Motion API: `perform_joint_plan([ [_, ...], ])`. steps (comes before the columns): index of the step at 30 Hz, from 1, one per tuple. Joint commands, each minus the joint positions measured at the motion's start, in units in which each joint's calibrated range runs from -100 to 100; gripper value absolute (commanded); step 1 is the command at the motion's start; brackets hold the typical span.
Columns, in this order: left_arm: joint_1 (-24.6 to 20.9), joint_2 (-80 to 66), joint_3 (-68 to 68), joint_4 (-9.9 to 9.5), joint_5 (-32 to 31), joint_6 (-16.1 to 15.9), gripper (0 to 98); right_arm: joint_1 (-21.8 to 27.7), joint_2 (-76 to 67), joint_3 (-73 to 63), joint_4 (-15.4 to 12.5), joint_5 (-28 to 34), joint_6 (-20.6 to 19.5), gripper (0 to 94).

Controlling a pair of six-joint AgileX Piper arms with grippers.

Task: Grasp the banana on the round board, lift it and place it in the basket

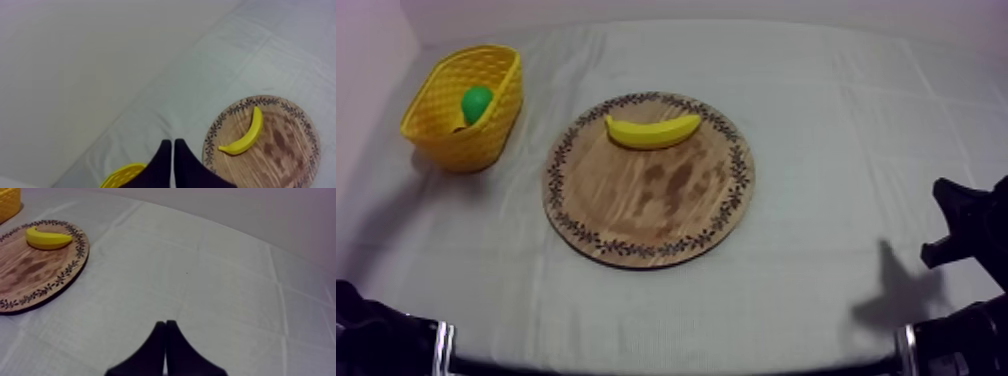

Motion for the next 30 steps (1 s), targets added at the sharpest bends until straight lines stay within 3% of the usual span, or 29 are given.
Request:
perform_joint_plan([
  [1, 1.2, 4.0, -1.4, -0.50, 0.2, -0.4, 0.0, 0.0, 0.0, 0.0, 0.0, 0.0, 0.0, 0.3],
  [19, 10.1, 20.7, -2.9, -8.48, 3.8, -0.8, 0.0, 0.0, 0.0, 0.0, 0.0, 0.0, 0.0, 0.3],
  [30, 11.6, 27.4, -4.3, -6.99, 2.8, -1.1, 0.0, 0.0, 0.0, 0.0, 0.0, 0.0, 0.0, 0.3],
])
